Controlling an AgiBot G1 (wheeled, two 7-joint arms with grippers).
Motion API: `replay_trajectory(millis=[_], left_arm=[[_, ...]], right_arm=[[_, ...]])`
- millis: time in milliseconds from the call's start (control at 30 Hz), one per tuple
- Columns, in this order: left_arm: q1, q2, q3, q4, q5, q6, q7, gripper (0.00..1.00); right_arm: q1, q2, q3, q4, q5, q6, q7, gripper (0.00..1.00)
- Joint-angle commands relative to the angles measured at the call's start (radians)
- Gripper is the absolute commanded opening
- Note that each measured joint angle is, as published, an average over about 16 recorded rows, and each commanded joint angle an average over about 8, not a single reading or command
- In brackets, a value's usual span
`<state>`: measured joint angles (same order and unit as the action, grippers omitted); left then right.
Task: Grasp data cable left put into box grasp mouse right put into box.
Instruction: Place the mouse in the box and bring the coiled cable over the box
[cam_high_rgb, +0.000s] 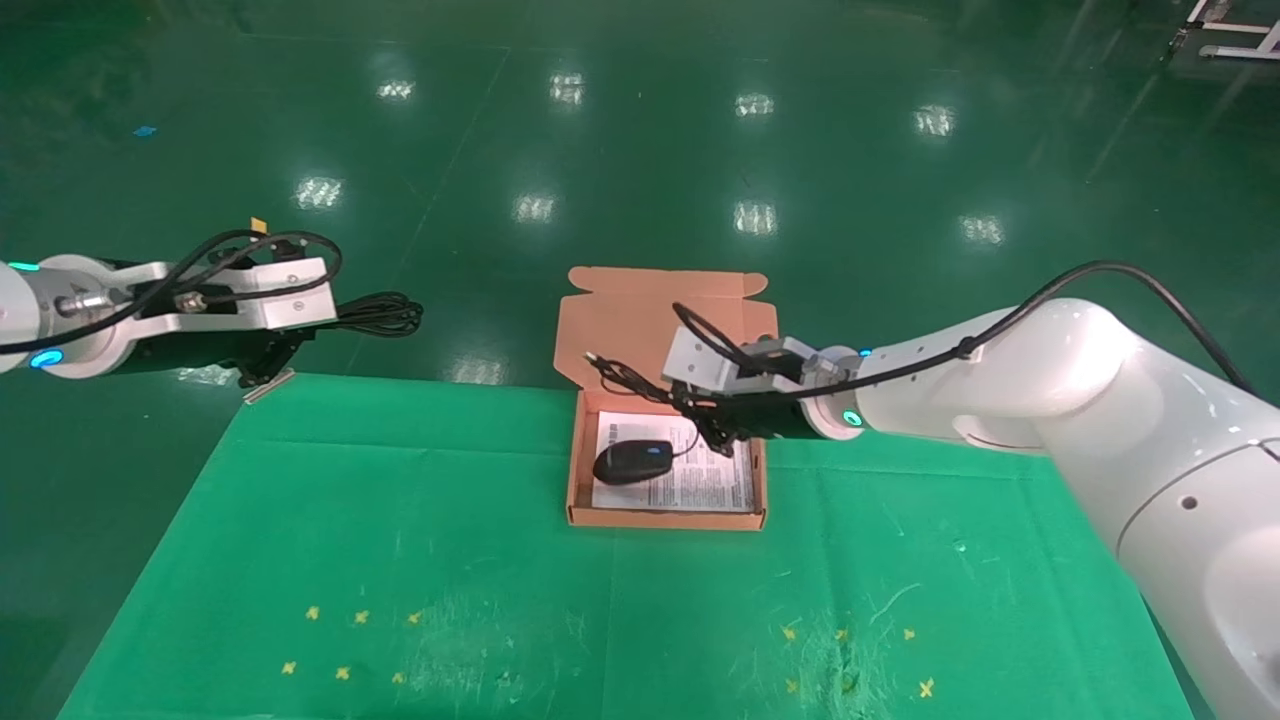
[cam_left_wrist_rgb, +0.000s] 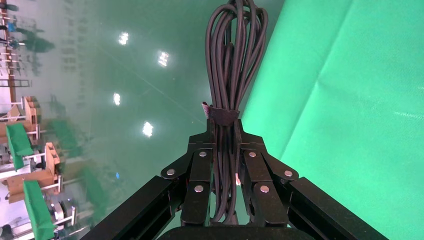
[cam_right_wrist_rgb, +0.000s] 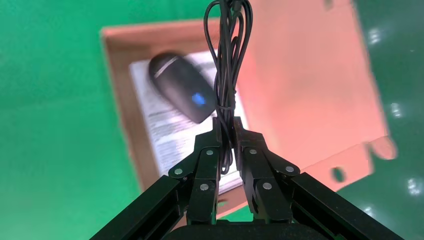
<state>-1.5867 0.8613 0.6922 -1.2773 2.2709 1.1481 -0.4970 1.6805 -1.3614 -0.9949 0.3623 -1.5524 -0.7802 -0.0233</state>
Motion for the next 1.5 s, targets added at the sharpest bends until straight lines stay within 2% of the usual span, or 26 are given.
replay_trajectory(millis=[33, 133, 167, 500, 733, 967, 1267, 1500], left_arm=[[0.000, 0.000, 0.000, 0.000, 0.000, 0.000, 0.000, 0.00], [0.001, 0.000, 0.000, -0.001, 0.000, 0.001, 0.000, 0.00], [0.001, 0.000, 0.000, -0.001, 0.000, 0.001, 0.000, 0.00], [0.023, 0.047, 0.007, 0.007, -0.032, -0.038, 0.023, 0.00], [0.062, 0.131, 0.022, 0.077, -0.103, -0.111, 0.109, 0.00], [0.089, 0.246, 0.044, 0.210, -0.183, -0.214, 0.276, 0.00], [0.100, 0.424, 0.064, 0.465, -0.279, -0.353, 0.538, 0.00], [0.108, 0.497, 0.079, 0.612, -0.399, -0.438, 0.727, 0.00]], right_arm=[[-0.003, -0.001, -0.021, -0.007, -0.004, 0.000, 0.017, 0.53], [-0.005, 0.002, -0.030, -0.006, -0.006, -0.003, 0.019, 0.91], [-0.006, 0.004, -0.034, -0.005, -0.006, -0.004, 0.020, 0.99], [-0.014, 0.025, -0.045, 0.038, -0.004, 0.002, 0.044, 1.00], [-0.003, 0.044, -0.043, 0.055, 0.000, 0.019, 0.073, 1.00], [0.020, 0.100, -0.029, 0.084, 0.007, 0.034, 0.081, 1.00], [0.030, 0.213, -0.015, 0.144, 0.007, 0.042, 0.091, 1.00], [0.027, 0.297, -0.006, 0.214, 0.011, 0.038, 0.111, 1.00]])
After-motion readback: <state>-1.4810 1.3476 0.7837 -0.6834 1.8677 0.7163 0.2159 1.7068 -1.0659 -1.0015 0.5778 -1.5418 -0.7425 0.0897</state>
